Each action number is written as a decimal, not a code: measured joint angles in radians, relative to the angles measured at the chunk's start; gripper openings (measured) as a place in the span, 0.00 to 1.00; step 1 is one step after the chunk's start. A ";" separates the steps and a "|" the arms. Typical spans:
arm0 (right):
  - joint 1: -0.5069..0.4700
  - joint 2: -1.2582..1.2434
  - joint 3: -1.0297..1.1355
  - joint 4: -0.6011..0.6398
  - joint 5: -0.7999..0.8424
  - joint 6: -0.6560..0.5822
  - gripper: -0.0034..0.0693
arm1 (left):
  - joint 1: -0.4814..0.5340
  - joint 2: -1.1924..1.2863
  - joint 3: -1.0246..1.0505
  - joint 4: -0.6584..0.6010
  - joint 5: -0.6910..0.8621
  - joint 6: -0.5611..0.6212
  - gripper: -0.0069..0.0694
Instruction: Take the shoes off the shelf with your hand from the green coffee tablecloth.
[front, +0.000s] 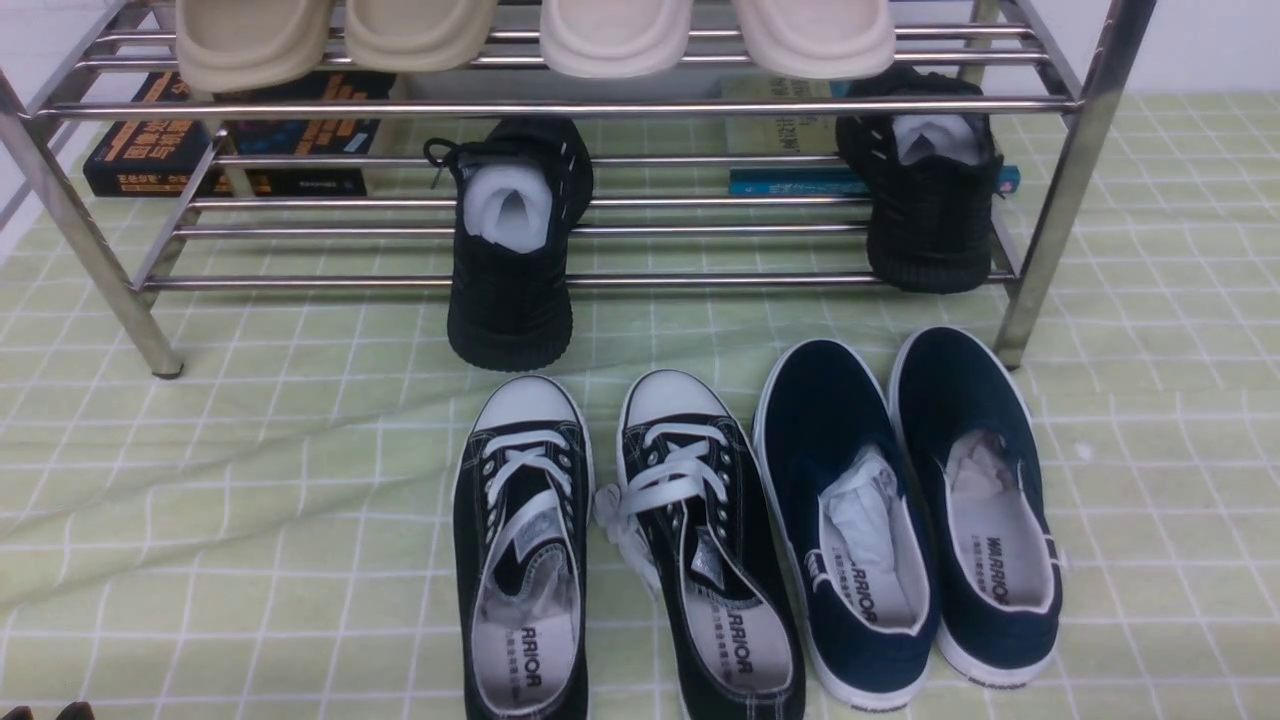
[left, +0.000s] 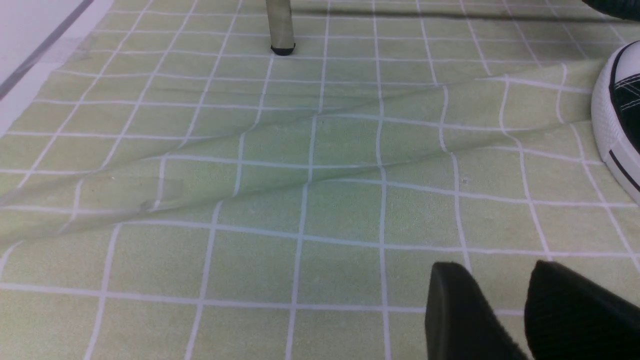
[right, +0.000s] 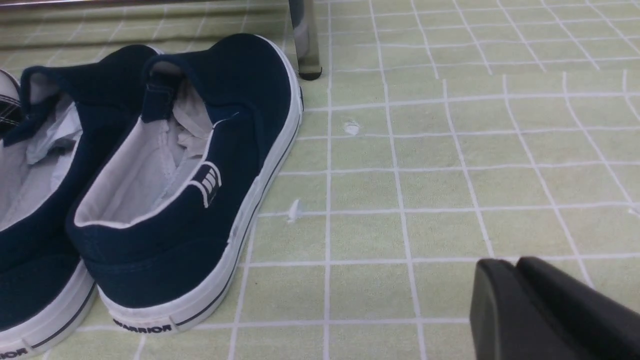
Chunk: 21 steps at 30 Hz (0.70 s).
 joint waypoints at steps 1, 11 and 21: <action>0.000 0.000 0.000 0.000 0.000 0.000 0.13 | 0.000 0.000 0.000 0.000 0.000 0.000 0.40; 0.000 0.000 0.000 0.000 0.000 0.000 0.15 | 0.000 0.000 0.000 0.000 0.000 0.000 0.40; 0.000 0.000 0.000 0.003 0.000 -0.001 0.16 | 0.000 0.000 0.000 0.000 0.000 0.000 0.40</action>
